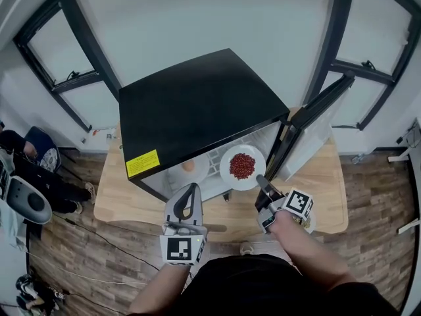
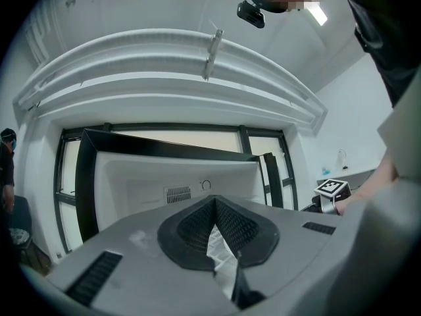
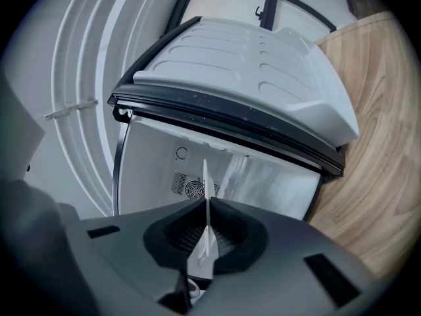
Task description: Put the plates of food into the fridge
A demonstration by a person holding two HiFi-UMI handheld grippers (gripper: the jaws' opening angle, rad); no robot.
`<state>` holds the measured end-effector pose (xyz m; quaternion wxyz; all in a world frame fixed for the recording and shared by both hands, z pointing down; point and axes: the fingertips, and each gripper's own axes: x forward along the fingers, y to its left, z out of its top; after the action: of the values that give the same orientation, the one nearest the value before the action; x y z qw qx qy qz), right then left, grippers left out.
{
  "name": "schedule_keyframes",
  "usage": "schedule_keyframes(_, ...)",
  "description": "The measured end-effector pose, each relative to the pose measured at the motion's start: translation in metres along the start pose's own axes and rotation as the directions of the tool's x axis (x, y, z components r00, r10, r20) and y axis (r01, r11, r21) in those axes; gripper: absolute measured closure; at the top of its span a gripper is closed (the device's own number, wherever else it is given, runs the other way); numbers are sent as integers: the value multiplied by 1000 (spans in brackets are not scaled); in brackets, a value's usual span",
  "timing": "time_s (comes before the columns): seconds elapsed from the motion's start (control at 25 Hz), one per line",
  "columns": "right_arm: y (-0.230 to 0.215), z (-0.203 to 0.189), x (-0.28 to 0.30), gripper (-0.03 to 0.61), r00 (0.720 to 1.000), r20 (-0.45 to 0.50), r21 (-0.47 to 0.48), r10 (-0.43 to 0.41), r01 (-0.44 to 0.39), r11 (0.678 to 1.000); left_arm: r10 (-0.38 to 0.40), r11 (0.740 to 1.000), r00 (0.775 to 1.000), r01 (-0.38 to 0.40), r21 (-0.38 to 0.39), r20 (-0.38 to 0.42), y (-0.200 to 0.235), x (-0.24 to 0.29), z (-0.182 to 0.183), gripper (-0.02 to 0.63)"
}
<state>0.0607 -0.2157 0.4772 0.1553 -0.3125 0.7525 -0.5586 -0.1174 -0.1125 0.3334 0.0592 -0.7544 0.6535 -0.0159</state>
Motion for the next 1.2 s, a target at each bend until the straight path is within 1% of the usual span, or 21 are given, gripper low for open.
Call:
schedule_keyframes(0.16, 5, 2, 21, 543, 1000, -10, -22, 28, -28, 999, 0, 1000, 1000, 0, -1, -8, 4, 7, -2, 609)
schedule_keyframes(0.32, -1, 5, 36, 543, 1000, -6, -21, -5, 5, 1000, 2, 1000, 1000, -2, -1, -17, 11, 14, -6, 609)
schedule_keyframes(0.4, 0, 6, 45, 543, 1000, -1, -22, -2, 2, 1000, 3, 1000, 1000, -3, -3, -24, 15, 16, -9, 609)
schedule_keyframes(0.56, 2, 8, 62, 543, 1000, 2, -34, -7, 8, 999, 12, 998, 999, -15, -59, -45, 20, 21, -12, 609)
schedule_keyframes(0.64, 2, 10, 71, 543, 1000, 5, -51, -17, 17, 999, 11, 997, 999, -15, -70, -52, 24, 23, -15, 609)
schedule_keyframes(0.8, -1, 15, 87, 543, 999, 9, -82, -39, 40, 996, 11, 998, 998, -15, -67, -64, 31, 24, -18, 609)
schedule_keyframes(0.92, -3, 19, 96, 541, 998, 18, -135, -68, 70, 988, 13, 997, 998, -18, -71, -68, 33, 23, -19, 609)
schedule_keyframes(1.0, -2, 23, 101, 541, 996, 21, -202, -84, 87, 975, 11, 997, 997, -16, -70, -70, 34, 21, -18, 609)
schedule_keyframes(1.08, -1, 26, 105, 540, 993, 22, -302, -112, 113, 946, 9, 998, 997, -14, -67, -75, 35, 19, -19, 609)
schedule_keyframes(1.12, -2, 27, 107, 534, 990, 24, -354, -136, 136, 925, 9, 998, 997, -14, -66, -78, 36, 19, -20, 609)
schedule_keyframes(1.2, -7, 27, 110, 514, 980, 29, -453, -199, 190, 871, 12, 998, 996, -17, -66, -85, 36, 17, -24, 609)
